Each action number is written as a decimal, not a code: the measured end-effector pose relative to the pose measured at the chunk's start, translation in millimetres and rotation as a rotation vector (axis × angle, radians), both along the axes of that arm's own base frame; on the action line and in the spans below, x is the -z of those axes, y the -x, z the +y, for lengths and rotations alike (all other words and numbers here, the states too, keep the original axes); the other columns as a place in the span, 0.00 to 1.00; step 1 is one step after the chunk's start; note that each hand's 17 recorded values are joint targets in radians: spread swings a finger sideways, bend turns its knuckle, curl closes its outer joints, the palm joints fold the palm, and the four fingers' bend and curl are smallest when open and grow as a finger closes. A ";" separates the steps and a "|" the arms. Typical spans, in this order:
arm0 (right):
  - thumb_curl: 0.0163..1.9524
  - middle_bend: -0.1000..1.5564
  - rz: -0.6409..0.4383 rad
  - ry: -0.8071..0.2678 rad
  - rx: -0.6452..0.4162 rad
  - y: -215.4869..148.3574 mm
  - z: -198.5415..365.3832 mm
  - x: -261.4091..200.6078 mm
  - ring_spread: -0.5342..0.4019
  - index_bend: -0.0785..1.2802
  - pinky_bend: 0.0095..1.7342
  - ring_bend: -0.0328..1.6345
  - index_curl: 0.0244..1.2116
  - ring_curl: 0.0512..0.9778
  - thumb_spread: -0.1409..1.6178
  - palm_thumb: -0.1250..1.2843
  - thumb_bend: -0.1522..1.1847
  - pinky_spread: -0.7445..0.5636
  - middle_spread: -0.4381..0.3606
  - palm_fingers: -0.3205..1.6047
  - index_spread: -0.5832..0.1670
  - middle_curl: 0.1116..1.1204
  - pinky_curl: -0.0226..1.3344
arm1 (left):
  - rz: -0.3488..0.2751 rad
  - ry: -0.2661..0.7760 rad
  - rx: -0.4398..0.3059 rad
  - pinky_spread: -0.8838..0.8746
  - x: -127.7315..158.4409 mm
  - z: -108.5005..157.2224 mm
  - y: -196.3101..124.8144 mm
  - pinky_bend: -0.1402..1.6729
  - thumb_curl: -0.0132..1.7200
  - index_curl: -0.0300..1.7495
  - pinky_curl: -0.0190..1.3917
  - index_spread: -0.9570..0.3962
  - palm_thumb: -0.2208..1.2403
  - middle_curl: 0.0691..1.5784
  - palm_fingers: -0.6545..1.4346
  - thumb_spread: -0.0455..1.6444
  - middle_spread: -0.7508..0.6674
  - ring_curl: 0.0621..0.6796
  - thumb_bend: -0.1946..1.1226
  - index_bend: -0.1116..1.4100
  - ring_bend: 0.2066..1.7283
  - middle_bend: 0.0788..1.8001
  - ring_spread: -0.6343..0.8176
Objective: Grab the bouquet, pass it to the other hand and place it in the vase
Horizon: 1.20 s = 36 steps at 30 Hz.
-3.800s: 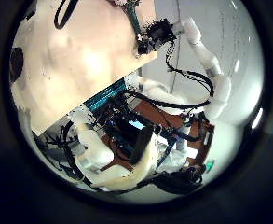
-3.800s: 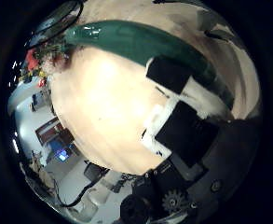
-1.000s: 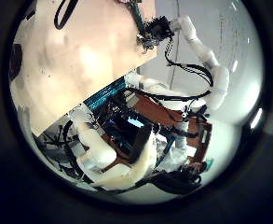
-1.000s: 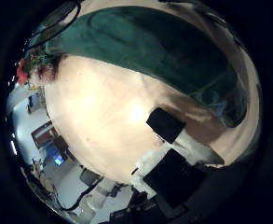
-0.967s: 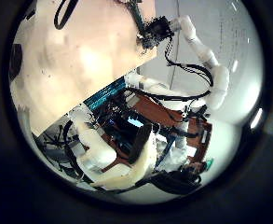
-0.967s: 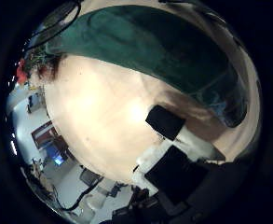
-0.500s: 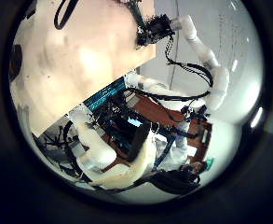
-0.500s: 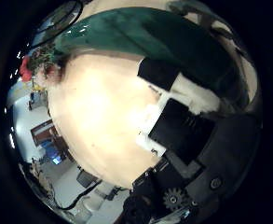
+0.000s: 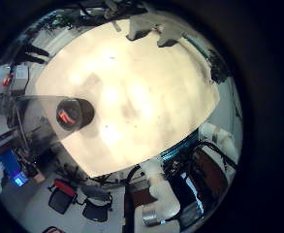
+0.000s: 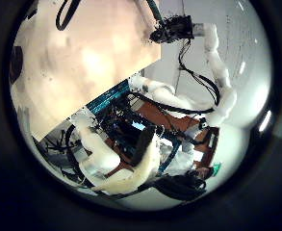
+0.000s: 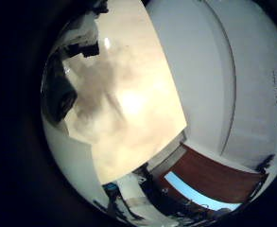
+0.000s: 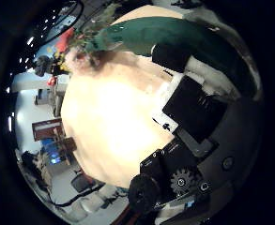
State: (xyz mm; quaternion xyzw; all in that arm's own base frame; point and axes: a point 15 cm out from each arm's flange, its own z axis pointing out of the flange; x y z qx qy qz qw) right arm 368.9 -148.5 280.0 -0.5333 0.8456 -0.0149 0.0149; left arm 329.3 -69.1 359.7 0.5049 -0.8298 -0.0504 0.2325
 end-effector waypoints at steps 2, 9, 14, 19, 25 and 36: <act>0.38 0.86 -0.044 -0.041 -0.021 1.2 11.7 -24.6 0.36 0.90 0.83 0.88 0.69 0.63 0.60 0.90 0.16 0.41 0.38 0.78 0.44 0.64 0.40 | -0.002 -0.001 -0.002 0.83 -0.6 0.1 -0.3 0.19 0.15 0.21 0.24 0.72 0.25 0.15 0.35 0.74 0.79 0.23 0.14 0.19 0.17 0.06 0.83; 0.42 0.88 -0.165 -0.089 -0.052 12.2 22.9 -99.6 0.37 0.92 0.82 0.89 0.68 0.64 0.58 0.90 0.15 0.42 0.39 0.77 0.46 0.63 0.43 | -0.028 0.000 -0.006 0.83 -10.4 1.3 2.2 0.19 0.15 0.22 0.24 0.72 0.25 0.15 0.35 0.74 0.79 0.23 0.14 0.19 0.17 0.06 0.83; 0.45 0.88 -0.255 -0.120 -0.077 21.9 35.1 -140.5 0.37 0.93 0.81 0.89 0.67 0.65 0.58 0.90 0.15 0.43 0.41 0.77 0.47 0.62 0.45 | -0.050 0.010 -0.020 0.83 -18.6 4.5 2.5 0.19 0.15 0.22 0.24 0.71 0.25 0.15 0.35 0.74 0.79 0.23 0.14 0.19 0.17 0.06 0.82; 0.47 0.89 -0.309 -0.151 -0.108 30.9 51.5 -167.5 0.37 0.94 0.80 0.89 0.67 0.65 0.58 0.90 0.14 0.43 0.41 0.77 0.48 0.61 0.47 | -0.050 0.035 -0.034 0.83 -23.9 3.1 5.2 0.18 0.15 0.22 0.24 0.71 0.25 0.15 0.36 0.74 0.78 0.24 0.14 0.20 0.17 0.06 0.82; 0.50 0.89 -0.349 -0.168 -0.129 35.4 62.5 -180.3 0.37 0.95 0.78 0.89 0.66 0.65 0.57 0.90 0.13 0.43 0.42 0.77 0.49 0.60 0.49 | -0.064 0.040 -0.037 0.82 -30.8 2.4 8.9 0.19 0.15 0.22 0.23 0.71 0.26 0.15 0.36 0.74 0.78 0.24 0.14 0.19 0.17 0.06 0.82; 0.53 0.90 -0.452 -0.298 -0.151 36.0 99.4 -221.2 0.38 0.95 0.76 0.89 0.64 0.66 0.57 0.90 0.11 0.43 0.42 0.77 0.50 0.59 0.54 | 0.033 0.166 -0.061 0.81 -26.3 -20.2 8.1 0.18 0.16 0.22 0.23 0.71 0.26 0.16 0.40 0.74 0.75 0.23 0.14 0.20 0.18 0.06 0.80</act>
